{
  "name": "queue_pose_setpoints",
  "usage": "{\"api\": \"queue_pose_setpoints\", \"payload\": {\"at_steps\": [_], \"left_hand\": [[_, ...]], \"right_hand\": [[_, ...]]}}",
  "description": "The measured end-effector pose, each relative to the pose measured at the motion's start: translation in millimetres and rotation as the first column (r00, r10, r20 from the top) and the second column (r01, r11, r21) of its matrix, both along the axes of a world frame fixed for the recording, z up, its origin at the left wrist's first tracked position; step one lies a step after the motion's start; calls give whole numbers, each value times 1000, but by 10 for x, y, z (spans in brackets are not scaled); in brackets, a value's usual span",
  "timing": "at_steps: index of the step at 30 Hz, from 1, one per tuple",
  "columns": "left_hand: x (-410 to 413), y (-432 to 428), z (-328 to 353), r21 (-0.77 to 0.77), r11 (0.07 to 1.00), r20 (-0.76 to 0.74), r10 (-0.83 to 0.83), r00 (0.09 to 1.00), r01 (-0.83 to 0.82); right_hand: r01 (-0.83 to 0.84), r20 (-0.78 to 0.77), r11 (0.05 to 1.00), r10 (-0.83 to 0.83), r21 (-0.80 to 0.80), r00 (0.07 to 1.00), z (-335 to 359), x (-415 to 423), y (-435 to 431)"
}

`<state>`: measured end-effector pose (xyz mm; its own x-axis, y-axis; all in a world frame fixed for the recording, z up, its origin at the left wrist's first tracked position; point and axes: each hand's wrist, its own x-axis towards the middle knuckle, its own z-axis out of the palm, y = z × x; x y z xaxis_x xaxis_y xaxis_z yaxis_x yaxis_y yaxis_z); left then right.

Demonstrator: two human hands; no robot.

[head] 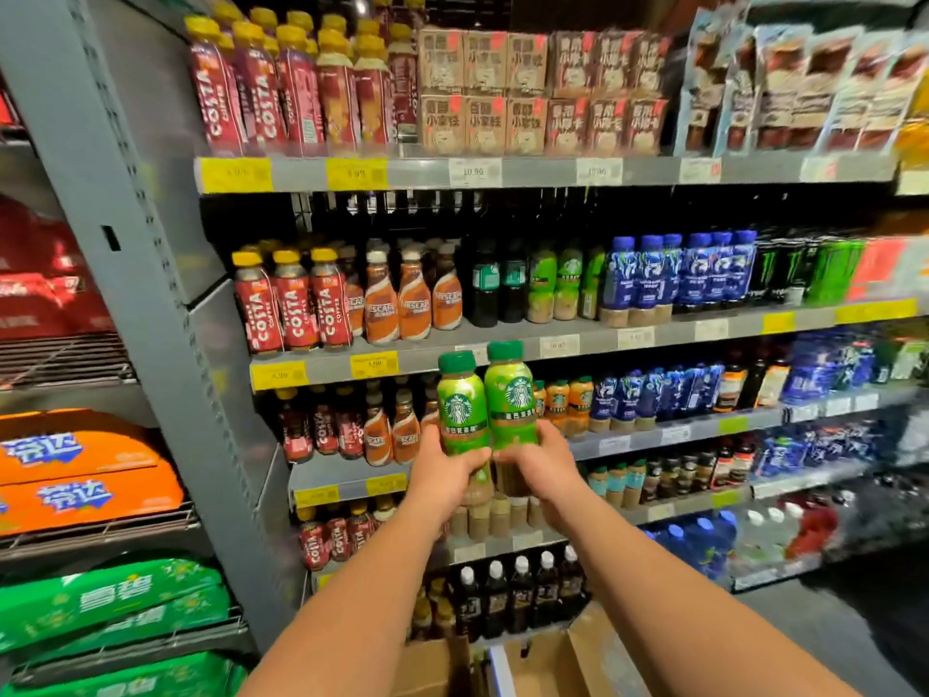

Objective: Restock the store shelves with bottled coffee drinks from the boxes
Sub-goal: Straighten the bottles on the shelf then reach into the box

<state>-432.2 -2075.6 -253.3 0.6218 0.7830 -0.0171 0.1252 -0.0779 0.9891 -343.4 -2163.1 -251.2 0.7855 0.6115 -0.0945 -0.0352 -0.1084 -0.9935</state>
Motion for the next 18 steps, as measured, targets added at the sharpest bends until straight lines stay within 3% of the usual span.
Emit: {"api": "queue_pose_setpoints", "payload": {"at_steps": [7,18], "left_hand": [[862,-257,283,72,997,-11,41,999,-40],[1901,-7,457,46,998,21,46,999,-47]], "right_hand": [[6,94,1000,-7,9,996,288,894,-205],[-9,86,999,7,31,996,426,2022,48]]}}
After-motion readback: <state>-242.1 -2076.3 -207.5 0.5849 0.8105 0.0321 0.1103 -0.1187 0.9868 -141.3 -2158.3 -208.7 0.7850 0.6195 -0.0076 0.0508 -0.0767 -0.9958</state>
